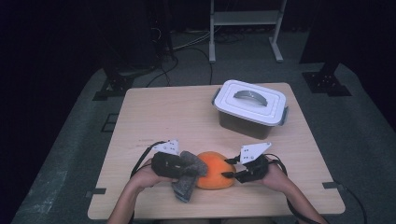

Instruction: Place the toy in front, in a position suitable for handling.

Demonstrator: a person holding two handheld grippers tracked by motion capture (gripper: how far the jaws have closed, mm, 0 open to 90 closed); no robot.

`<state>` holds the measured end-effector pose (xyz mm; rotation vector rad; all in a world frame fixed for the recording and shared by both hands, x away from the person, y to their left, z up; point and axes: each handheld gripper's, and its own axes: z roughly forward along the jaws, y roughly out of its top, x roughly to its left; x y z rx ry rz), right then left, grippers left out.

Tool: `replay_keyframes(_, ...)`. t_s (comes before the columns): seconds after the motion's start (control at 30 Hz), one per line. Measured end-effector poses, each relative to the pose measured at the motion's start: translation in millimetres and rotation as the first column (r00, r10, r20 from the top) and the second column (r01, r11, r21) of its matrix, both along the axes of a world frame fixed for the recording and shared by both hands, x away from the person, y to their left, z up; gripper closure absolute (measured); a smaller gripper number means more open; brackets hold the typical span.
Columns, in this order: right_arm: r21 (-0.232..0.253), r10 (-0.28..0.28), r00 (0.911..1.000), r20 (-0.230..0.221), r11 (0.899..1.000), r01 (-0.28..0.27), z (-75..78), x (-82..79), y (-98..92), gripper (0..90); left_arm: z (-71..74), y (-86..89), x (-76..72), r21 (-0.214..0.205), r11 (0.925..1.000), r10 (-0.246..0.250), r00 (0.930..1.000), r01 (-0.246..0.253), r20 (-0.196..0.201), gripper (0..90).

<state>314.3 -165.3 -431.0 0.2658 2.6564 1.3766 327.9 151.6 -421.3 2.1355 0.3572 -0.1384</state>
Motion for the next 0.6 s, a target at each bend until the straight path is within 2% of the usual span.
replay_keyframes(0.07,0.003,-0.004,1.0000,-0.001,1.000,0.004,0.3,-0.2,1.1,53.9,-1.3,3.3,0.6,-0.004,0.9999,0.016,0.9998,-0.016,-0.009,72.6)
replay_keyframes(0.17,0.000,-0.007,1.0000,0.003,1.000,0.007,0.6,-0.1,3.1,54.0,2.6,0.2,0.2,-0.004,0.9998,0.020,0.9997,-0.020,0.014,72.7)
replay_keyframes(0.33,0.000,-0.017,0.9998,0.003,1.000,0.017,0.5,0.0,2.1,53.9,17.7,-13.7,4.6,-0.022,0.9997,0.011,0.9987,-0.010,0.049,72.8)
replay_keyframes(0.43,-0.004,-0.009,0.9999,0.014,1.000,0.009,0.9,-1.3,3.6,53.9,24.7,-24.0,7.0,-0.044,0.9990,-0.003,0.9984,0.006,0.056,72.8)
replay_keyframes(0.5,-0.005,-0.009,0.9998,0.015,1.000,0.009,0.9,-1.2,3.6,53.9,27.7,-32.0,6.9,-0.040,0.9990,-0.020,0.9976,0.022,0.067,72.7)
replay_keyframes(0.6,-0.003,-0.011,0.9999,0.008,1.000,0.011,0.5,-0.1,1.5,53.3,25.8,-39.2,4.8,-0.001,0.9994,-0.035,0.9965,0.036,0.076,72.5)
